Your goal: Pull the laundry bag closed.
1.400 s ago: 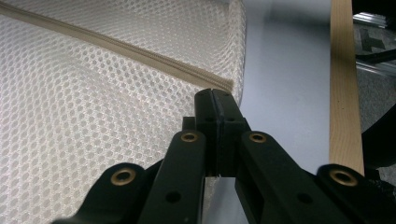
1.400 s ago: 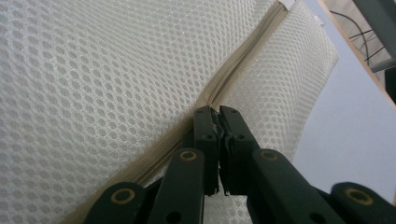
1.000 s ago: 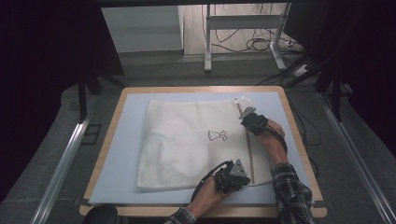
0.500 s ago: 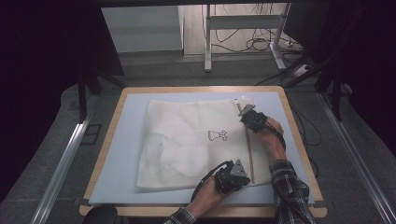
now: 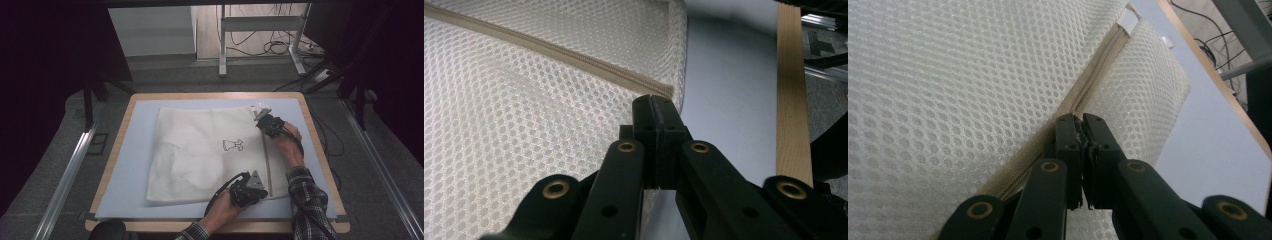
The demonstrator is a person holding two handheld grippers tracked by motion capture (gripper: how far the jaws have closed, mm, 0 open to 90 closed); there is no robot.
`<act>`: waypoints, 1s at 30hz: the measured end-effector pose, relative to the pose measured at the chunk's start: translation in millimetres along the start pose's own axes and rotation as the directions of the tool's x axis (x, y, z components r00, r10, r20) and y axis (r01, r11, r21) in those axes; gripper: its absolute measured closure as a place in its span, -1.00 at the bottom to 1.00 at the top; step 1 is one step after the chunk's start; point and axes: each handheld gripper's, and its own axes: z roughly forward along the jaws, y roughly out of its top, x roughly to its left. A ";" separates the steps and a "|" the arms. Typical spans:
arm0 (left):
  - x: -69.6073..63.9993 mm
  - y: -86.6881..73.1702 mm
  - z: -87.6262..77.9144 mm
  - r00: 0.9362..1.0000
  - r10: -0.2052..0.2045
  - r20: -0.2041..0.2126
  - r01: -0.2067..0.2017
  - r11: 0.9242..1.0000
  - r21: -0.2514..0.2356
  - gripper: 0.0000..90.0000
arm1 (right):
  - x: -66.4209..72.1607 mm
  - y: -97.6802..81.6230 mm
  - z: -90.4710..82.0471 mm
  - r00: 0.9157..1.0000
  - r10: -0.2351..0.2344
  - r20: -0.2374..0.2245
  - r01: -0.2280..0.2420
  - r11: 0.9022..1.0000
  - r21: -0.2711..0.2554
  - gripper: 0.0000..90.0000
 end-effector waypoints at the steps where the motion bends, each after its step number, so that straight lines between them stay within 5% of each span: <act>1: 0.0 0.1 -0.1 1.000 0.000 0.000 0.000 1.000 0.002 1.00 | -0.9 0.3 0.8 1.000 -0.001 -0.001 0.001 1.000 0.000 0.91; 30: -0.8 0.0 0.0 1.000 0.005 -0.006 -0.005 1.000 0.000 0.99 | -15.2 20.4 25.5 0.999 0.006 0.043 -0.006 1.000 0.001 0.91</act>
